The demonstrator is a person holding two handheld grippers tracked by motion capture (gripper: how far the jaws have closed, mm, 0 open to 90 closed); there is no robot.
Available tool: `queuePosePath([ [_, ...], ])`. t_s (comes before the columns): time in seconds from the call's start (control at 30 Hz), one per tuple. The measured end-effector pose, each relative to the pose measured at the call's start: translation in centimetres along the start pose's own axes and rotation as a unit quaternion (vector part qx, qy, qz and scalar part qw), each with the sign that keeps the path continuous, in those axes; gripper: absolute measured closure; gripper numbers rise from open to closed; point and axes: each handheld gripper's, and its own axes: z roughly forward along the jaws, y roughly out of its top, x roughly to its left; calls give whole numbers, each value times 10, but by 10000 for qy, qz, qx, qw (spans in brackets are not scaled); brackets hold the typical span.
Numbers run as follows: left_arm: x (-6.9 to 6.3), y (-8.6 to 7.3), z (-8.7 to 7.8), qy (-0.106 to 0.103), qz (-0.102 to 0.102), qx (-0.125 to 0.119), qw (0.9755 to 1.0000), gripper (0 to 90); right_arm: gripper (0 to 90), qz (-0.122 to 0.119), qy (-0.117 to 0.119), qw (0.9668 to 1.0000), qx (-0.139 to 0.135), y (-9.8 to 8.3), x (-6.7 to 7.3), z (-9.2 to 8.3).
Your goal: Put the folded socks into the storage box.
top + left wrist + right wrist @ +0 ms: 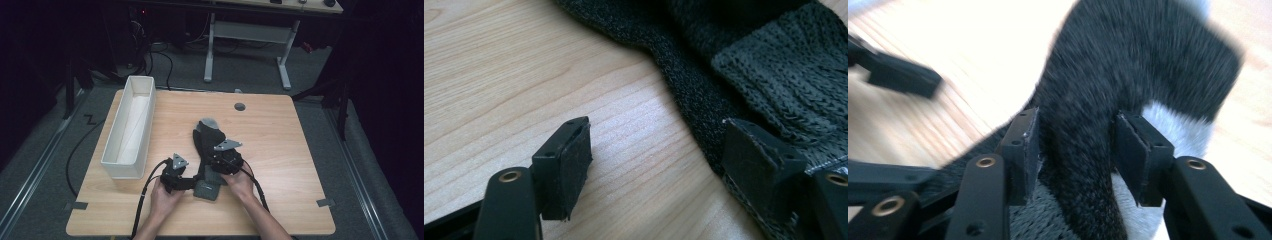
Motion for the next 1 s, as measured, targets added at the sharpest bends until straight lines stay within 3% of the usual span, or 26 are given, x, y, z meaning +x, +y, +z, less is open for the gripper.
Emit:
queuePosePath([
  [0.07,0,0,0,0,13,7,10000,285,502,-190,-98,9995,-222,1,4,-17],
  [0.17,-1,-1,1,21,36,-13,10000,285,528,-316,66,9990,-308,-4,12,-34],
  [0.2,-1,-1,1,29,43,-20,10000,285,528,-316,66,9990,-308,-4,12,-34],
  [0.27,-2,-2,1,54,68,-27,10000,285,549,-138,418,9990,-125,-15,13,-34],
  [0.43,-2,-2,2,85,99,-26,9999,285,547,-22,553,9984,103,-29,13,-22],
  [0.57,-4,-3,2,111,114,-42,9999,292,601,-7,550,9982,223,-34,11,-12],
  [0.73,-5,-4,3,140,122,-61,9998,292,801,-220,443,9982,329,-33,11,-5],
  [0.77,-5,-4,3,141,127,-63,9998,292,845,-383,392,9979,348,-31,14,-6],
  [1.0,-5,-4,3,144,115,-84,9998,292,865,-383,485,9979,180,-25,15,-20],
])
